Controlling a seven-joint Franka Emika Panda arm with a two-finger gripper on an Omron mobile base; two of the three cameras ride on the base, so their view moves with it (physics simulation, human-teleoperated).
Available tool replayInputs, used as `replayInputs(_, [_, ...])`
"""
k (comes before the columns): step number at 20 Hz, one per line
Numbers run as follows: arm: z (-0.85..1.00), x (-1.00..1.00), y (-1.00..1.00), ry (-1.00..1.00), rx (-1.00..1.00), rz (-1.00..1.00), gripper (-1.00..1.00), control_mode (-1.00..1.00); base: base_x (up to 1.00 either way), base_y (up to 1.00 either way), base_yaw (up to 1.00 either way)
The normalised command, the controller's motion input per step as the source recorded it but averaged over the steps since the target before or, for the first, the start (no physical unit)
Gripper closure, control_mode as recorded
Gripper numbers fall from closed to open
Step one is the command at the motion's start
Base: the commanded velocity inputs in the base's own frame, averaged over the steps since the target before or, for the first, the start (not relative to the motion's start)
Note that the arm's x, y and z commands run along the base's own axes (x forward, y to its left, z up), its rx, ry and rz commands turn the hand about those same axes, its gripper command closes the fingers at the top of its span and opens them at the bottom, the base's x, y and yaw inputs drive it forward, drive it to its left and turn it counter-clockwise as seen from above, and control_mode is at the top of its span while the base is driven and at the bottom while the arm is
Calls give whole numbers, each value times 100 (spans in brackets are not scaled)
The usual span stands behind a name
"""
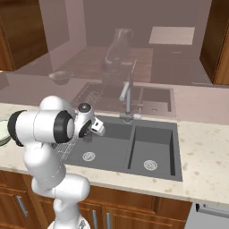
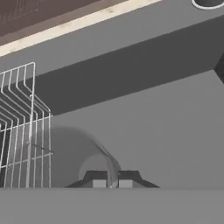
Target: Place the glass cup in the left basin and the bowl in the right basin of the sink.
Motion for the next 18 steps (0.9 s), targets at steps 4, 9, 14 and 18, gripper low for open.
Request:
replayInputs(4, [-37,0,-16,0,-12,0,100,-100,0,0,0])
replayInputs(9, [-34,0,-23,0,-11,0,100,-100,0,0,0])
replayInputs(14, [-28,10,-29,0,-5,0,100,-100,0,0,0])
replayInputs(18, [-20,32,-34,0,0,0,100,-100,0,0,0])
